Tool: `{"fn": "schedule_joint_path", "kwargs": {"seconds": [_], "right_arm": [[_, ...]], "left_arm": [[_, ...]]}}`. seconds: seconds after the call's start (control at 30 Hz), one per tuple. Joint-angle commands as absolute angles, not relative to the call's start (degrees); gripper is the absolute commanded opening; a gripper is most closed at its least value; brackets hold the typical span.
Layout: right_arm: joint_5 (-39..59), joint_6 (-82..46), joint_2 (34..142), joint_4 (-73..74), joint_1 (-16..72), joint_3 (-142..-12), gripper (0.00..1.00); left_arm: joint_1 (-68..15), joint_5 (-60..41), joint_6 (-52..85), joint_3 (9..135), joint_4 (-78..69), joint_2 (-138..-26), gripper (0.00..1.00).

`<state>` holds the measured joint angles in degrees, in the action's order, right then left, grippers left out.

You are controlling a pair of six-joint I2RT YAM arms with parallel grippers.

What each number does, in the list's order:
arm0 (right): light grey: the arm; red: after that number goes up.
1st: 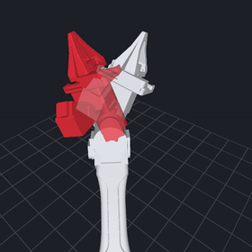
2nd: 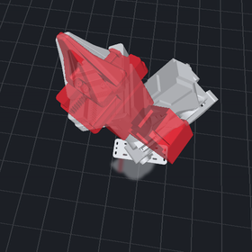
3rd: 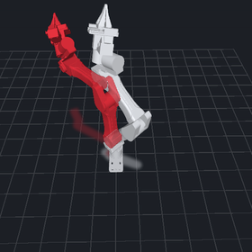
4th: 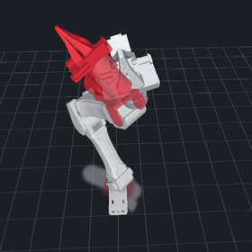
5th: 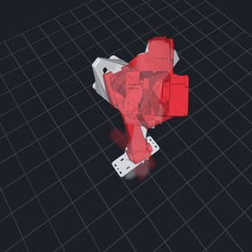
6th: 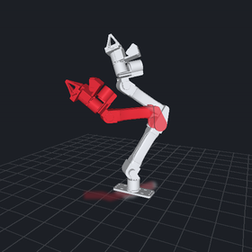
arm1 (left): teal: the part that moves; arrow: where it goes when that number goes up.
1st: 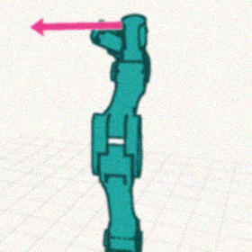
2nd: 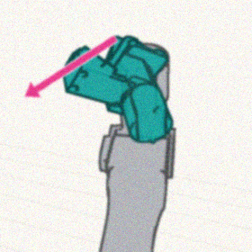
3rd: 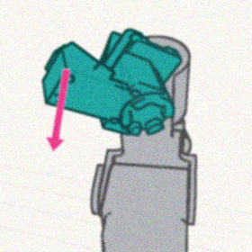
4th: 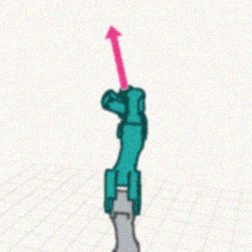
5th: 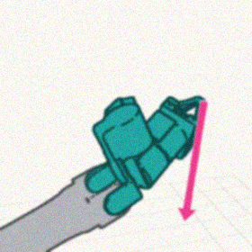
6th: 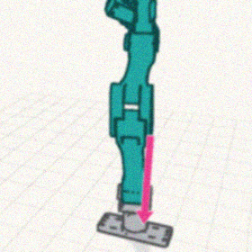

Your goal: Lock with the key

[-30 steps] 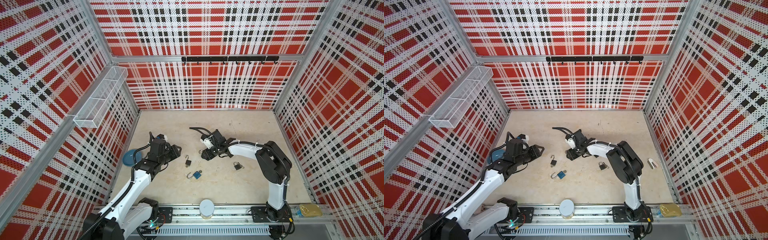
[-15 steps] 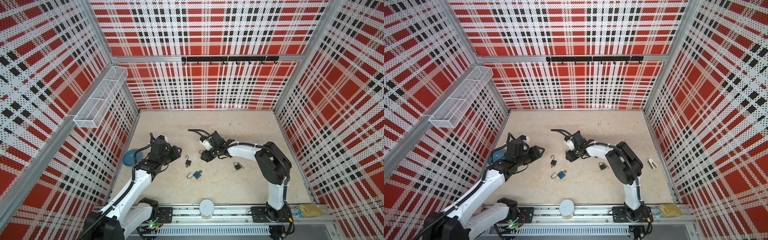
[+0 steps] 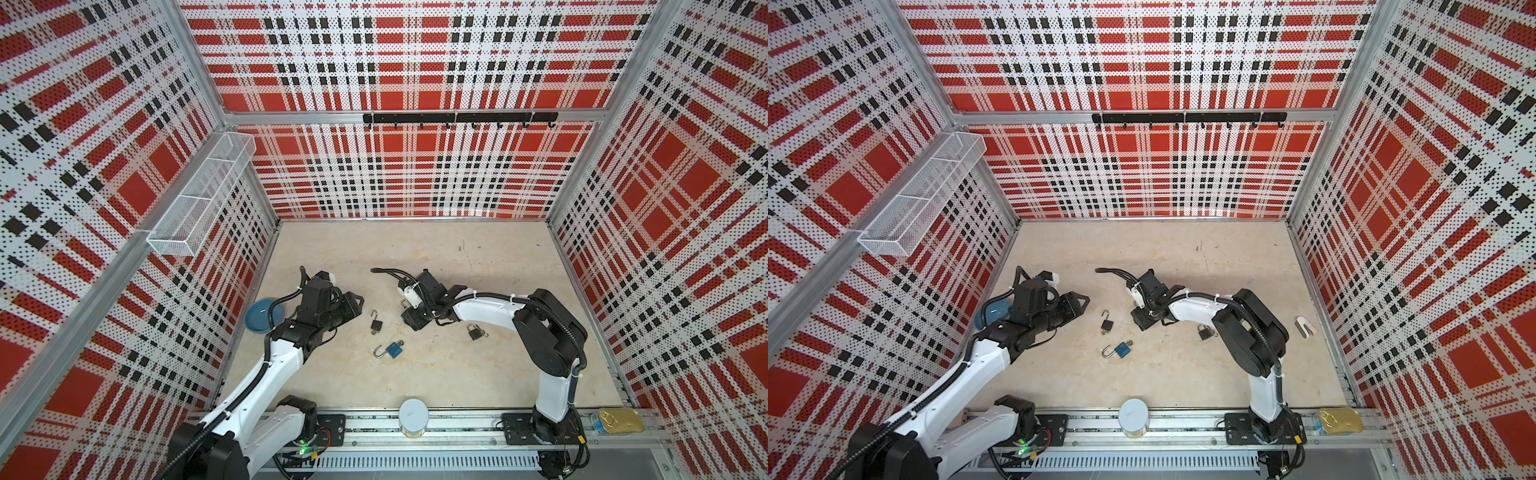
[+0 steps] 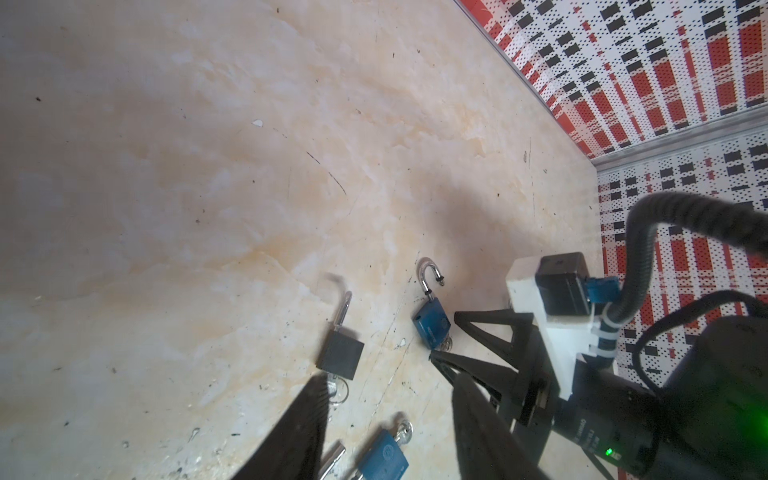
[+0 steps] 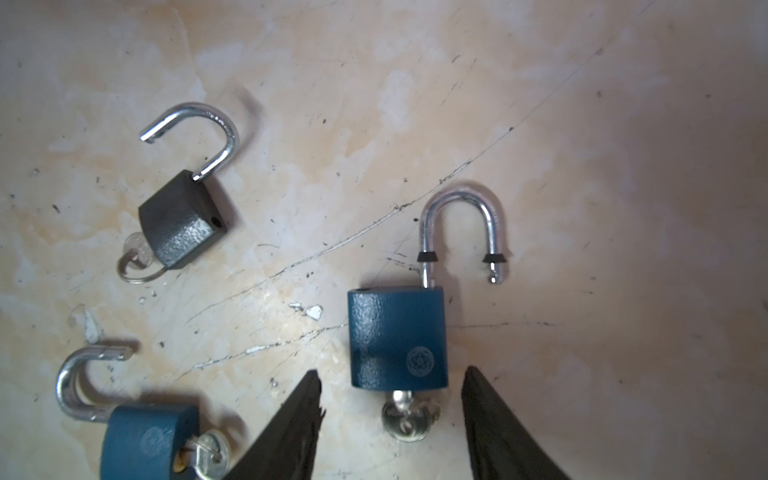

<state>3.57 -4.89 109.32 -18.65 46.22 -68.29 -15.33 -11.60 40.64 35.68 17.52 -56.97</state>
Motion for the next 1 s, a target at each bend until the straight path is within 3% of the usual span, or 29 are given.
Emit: {"fn": "schedule_joint_path", "kwargs": {"seconds": [0.0, 0.97], "right_arm": [[-2.32, -2.63, 108.84, -17.84, 47.86, -69.40, 0.57], [-4.79, -2.38, 115.66, -18.54, 48.87, -73.14, 0.40]], "left_arm": [[-14.81, -11.64, 40.72, 35.12, 16.39, -56.07, 0.52], [-13.70, -12.19, 40.50, 34.56, 16.55, -55.64, 0.52]]}}
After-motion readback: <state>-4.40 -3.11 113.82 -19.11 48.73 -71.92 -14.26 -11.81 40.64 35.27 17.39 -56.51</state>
